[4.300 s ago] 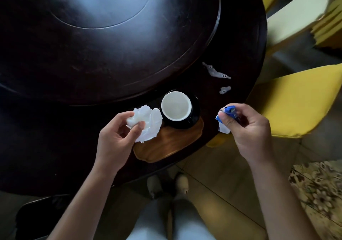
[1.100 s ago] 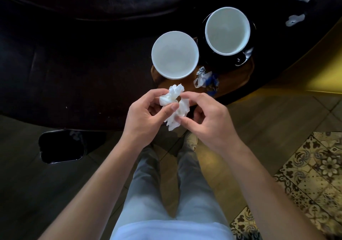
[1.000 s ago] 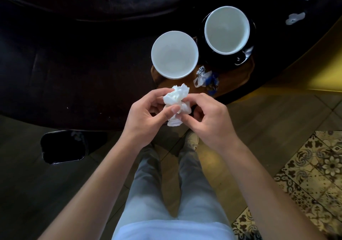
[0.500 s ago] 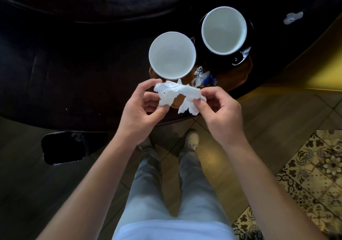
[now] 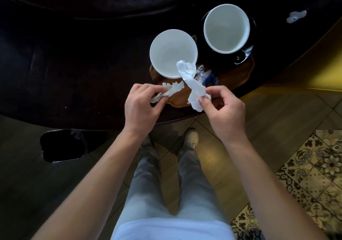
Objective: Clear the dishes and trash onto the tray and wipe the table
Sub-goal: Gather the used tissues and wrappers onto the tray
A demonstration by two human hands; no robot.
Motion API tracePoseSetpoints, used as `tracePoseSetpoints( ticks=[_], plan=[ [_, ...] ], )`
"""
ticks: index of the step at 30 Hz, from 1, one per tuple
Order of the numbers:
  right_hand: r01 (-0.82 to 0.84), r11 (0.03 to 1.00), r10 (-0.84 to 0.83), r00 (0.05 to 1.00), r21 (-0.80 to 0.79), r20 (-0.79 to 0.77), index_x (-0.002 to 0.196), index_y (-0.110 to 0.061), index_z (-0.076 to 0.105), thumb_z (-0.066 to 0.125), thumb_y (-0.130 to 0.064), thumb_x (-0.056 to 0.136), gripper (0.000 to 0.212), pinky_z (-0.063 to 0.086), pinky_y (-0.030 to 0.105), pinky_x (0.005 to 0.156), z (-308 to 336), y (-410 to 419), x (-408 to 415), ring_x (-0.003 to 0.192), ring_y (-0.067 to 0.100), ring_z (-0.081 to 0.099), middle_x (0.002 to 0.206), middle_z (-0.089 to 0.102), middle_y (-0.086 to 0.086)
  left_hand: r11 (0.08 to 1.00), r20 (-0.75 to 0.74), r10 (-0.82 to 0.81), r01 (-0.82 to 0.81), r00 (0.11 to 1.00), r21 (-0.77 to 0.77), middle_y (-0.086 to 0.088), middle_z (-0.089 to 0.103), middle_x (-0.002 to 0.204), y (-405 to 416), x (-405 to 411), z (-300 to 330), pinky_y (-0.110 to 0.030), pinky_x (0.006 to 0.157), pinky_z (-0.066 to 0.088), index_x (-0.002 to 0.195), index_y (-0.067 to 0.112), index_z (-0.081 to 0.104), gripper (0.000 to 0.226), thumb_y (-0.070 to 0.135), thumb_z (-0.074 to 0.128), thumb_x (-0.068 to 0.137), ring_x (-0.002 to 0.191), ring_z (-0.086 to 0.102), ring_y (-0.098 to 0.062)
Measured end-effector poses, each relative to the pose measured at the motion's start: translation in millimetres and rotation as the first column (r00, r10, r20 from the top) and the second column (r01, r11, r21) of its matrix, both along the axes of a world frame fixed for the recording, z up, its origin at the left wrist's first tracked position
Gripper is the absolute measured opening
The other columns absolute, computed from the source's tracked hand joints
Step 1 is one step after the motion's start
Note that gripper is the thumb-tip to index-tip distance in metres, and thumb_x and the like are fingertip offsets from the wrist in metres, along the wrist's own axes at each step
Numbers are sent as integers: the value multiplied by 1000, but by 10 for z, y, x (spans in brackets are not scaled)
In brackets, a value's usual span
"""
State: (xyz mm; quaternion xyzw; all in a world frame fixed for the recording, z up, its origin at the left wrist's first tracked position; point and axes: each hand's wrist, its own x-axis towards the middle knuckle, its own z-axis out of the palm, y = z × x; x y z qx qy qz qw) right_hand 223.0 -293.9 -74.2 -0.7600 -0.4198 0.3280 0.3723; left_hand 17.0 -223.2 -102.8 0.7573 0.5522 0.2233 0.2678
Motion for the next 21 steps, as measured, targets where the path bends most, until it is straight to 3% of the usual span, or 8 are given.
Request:
tracePoseSetpoints(
  ticks=[3,6,9,13,17,21],
  plan=[
    [-11,1000,11,1000,2,3,111,-12,71,74,-28,92,25,54,10,68,-20,-20,-10,91,-2,69,100,72,-4,999,-55,21,-18,998,48,-4,72,101,25,43,-55,-26,77,46,106,14,80,22,22,83,86,94,58,-22],
    [-21,1000,21,1000,0,13,110,-15,71,75,-28,92,23,57,14,69,-35,-37,-7,92,-5,68,100,71,-8,998,-83,39,-35,996,48,-5,69,97,44,79,-91,-32,72,51,107,13,81,24,24,83,86,92,58,-25],
    [-32,999,31,998,23,45,109,-15,71,77,-27,91,23,59,19,71,-60,-44,-3,91,3,68,100,70,-6,999,-60,41,-40,997,6,-5,69,101,49,72,-92,-29,77,49,113,12,79,33,28,84,85,96,58,-23],
    [-98,991,77,975,92,208,107,-13,73,78,-18,88,21,58,22,69,-119,-22,-17,79,6,59,106,65,0,999,-47,34,-35,998,-30,-4,70,109,15,5,-69,-23,85,45,117,11,77,39,29,86,84,102,57,-20],
    [-126,976,56,934,177,353,99,-12,75,78,-12,84,15,60,30,73,-155,63,-65,88,17,63,105,63,7,998,-59,53,-56,997,-36,-2,68,97,-1,-58,-101,-32,74,51,111,10,77,30,26,84,87,90,57,-19],
    [-124,969,17,897,214,442,95,-12,75,77,-9,85,10,60,32,74,-188,116,-85,89,20,63,102,63,9,997,-20,72,-73,997,-39,11,62,89,14,-39,-93,-28,71,48,108,11,78,26,26,83,88,83,53,-11]
  ],
)
